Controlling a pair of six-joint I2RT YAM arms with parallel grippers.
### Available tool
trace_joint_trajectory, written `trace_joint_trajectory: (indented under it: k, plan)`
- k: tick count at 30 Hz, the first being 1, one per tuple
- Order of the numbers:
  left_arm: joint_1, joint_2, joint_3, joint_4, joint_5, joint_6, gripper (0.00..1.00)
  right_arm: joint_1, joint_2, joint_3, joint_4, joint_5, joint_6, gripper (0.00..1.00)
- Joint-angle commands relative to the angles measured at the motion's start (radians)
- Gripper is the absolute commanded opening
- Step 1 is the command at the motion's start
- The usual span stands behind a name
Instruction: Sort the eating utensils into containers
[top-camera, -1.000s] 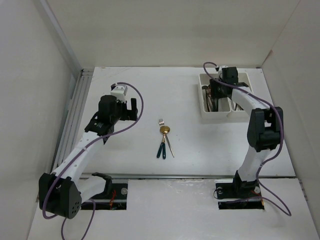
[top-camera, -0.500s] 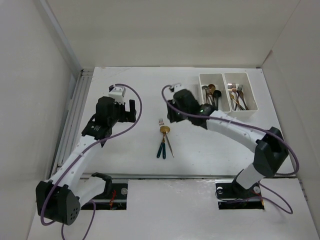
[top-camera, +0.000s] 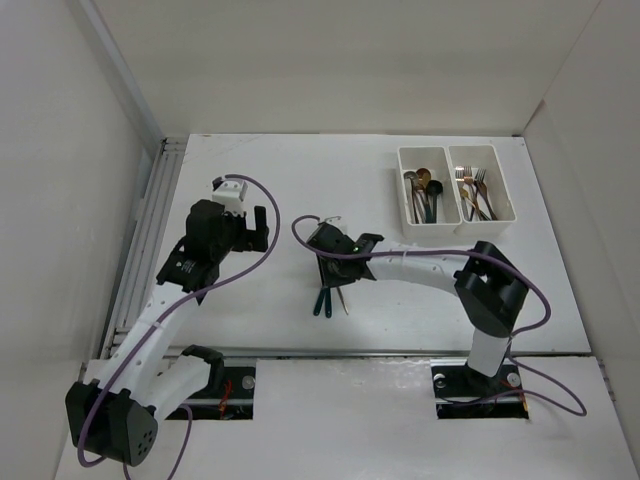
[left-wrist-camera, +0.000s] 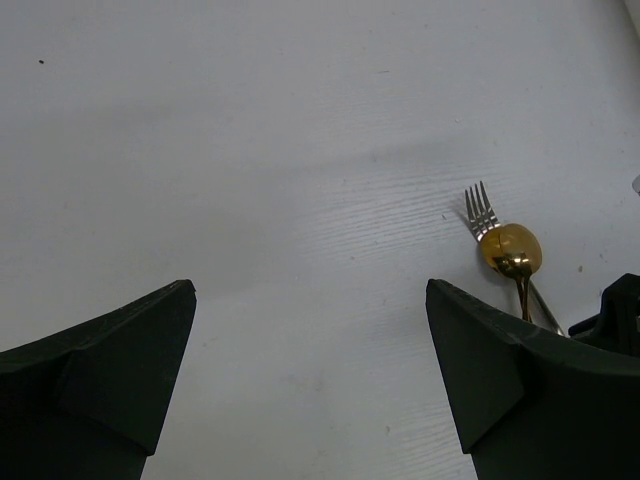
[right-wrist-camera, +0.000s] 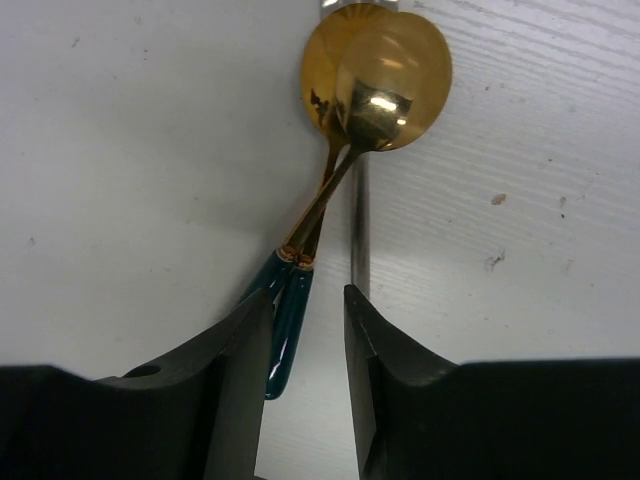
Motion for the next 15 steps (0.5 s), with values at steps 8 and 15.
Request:
trace_joint_trajectory:
  k: [8, 15]
  plan:
    - [0.003, -0.028, -0.012, 0.011, 0.002, -0.001, 1.00, 0.005, 0.020, 0.000, -0.061, 0.126, 0.042, 0.39]
    - [0.003, -0.028, -0.021, 0.020, 0.002, -0.001, 1.00, 0.005, 0.141, 0.078, -0.089, 0.147, -0.001, 0.35]
